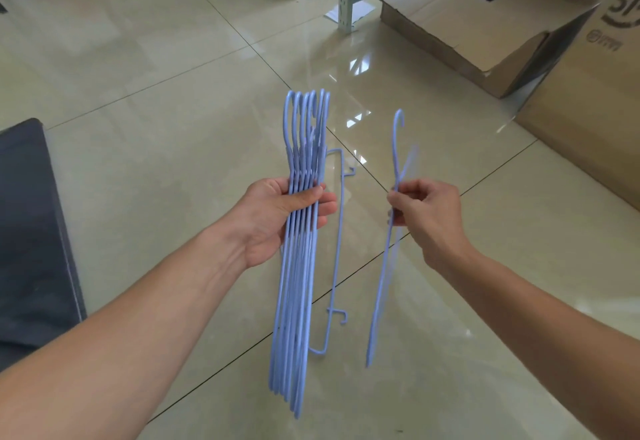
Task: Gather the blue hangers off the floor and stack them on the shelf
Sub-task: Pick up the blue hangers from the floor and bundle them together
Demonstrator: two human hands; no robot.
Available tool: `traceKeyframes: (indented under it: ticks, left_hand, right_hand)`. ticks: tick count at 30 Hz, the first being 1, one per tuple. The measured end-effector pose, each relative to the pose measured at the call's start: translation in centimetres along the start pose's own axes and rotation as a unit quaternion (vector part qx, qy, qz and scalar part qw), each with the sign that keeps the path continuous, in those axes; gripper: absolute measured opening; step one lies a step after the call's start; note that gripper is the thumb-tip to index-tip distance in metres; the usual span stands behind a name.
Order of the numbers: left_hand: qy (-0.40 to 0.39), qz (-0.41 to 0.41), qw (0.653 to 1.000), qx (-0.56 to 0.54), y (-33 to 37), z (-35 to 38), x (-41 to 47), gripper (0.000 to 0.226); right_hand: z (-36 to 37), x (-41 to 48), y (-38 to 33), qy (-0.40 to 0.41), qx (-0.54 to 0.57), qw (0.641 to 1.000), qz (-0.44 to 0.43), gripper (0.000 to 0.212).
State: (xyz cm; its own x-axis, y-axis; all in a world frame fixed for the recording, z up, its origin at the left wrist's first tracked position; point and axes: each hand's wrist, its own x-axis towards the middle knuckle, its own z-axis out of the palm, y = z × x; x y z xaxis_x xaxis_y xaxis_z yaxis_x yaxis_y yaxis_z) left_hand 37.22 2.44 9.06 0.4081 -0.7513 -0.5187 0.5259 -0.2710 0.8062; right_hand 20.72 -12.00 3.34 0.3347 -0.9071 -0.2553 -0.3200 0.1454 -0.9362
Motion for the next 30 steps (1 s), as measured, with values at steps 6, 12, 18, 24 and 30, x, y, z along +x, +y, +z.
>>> traceKeyframes:
  ticks: [6,12,18,24,30]
  left_hand:
    - [-0.002,0.003,1.0,0.002,0.0,2.0,-0.8,0.017]
    - [-0.028,0.016,0.999,-0.02,0.2,2.0,-2.1,0.027]
    - [-0.054,0.014,0.996,-0.072,1.0,2.0,-2.6,0.016]
    - [-0.056,0.028,0.994,-0.088,2.3,0.0,-3.2,0.031]
    - [-0.009,0.038,0.997,-0.068,3.2,-2.1,-3.3,0.037]
  right_hand:
    - [1.8,-6.3,-4.7,-0.135,0.092,0.985,-0.051,0.007]
    - [3.4,-7.6,-5.0,-0.141,0.074,0.984,-0.074,0.013]
    - [4.0,-7.9,-6.4,-0.088,0.025,0.991,-0.098,0.014]
    - [5.6,-8.4,-8.8,-0.11,-0.076,0.978,-0.158,0.013]
    - [6.8,-8.6,-10.2,-0.158,-0.19,0.934,-0.258,0.021]
